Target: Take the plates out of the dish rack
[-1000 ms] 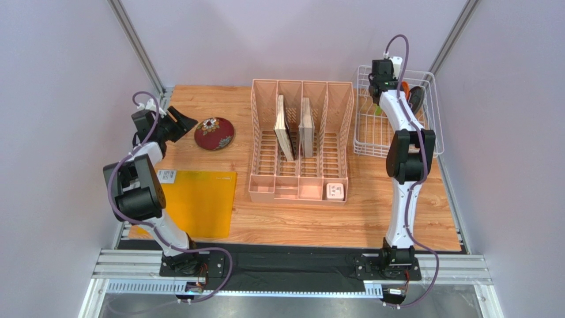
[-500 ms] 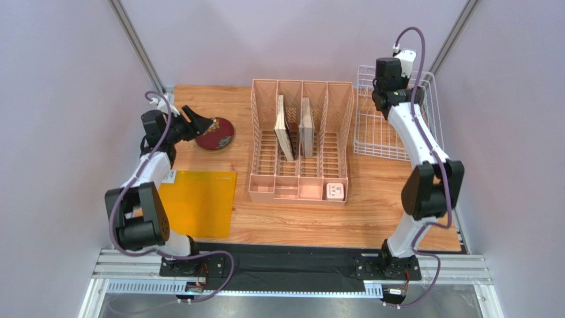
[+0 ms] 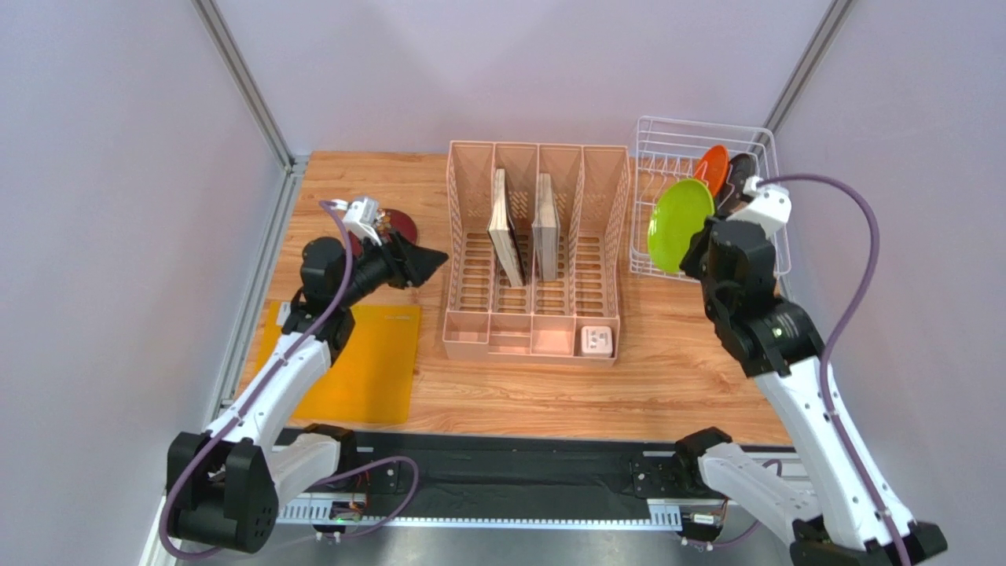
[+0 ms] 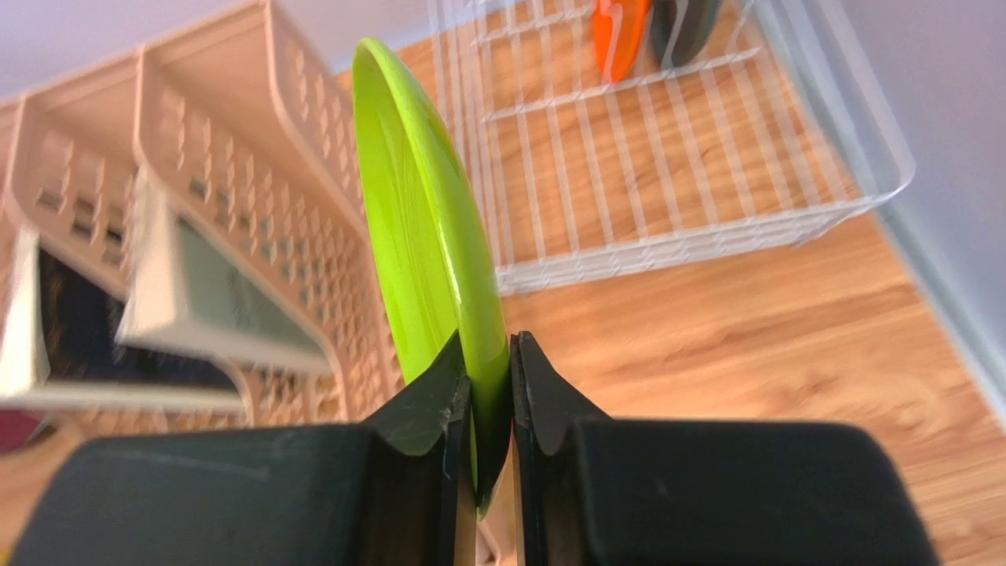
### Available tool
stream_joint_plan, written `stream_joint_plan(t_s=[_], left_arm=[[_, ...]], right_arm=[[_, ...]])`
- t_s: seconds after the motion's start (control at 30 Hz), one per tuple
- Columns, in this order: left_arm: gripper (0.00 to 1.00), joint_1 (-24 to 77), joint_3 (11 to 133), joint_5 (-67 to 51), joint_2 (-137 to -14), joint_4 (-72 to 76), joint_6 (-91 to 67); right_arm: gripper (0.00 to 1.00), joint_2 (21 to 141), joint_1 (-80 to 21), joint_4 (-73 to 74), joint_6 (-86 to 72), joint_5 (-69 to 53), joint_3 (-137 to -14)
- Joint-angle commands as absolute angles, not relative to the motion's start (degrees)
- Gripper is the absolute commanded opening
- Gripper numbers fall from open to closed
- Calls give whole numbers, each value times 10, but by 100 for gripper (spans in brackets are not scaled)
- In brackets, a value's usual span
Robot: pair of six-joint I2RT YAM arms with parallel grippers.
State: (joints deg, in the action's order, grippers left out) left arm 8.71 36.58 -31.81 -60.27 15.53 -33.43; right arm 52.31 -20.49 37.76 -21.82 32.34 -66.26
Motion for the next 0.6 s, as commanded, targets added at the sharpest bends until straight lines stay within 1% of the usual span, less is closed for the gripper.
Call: stream_joint_plan(t_s=[0.0,0.07,0.17,0.23,0.37,0.57], left_arm=[[67,138,336,-294,-577,213,-373],[67,169,313,-286,-568,233,-387],[67,212,285,-255,-560,271,-410],[67,234,273,-236,-565,308,-426],[67,289,249,-200,-591,361,-436],[67,328,249,-183,-656,427,-458]], right_arm=[[0,456,-214,391,-290,155,-589],[0,439,-218,366,-316,80,-538],[0,425,-234,332,-336,19,-496],[0,426,-255,321,-344,9,-484],[0,432,-267,270,-363,-60,-448],[0,441,-279,214,-388,-106,-422]])
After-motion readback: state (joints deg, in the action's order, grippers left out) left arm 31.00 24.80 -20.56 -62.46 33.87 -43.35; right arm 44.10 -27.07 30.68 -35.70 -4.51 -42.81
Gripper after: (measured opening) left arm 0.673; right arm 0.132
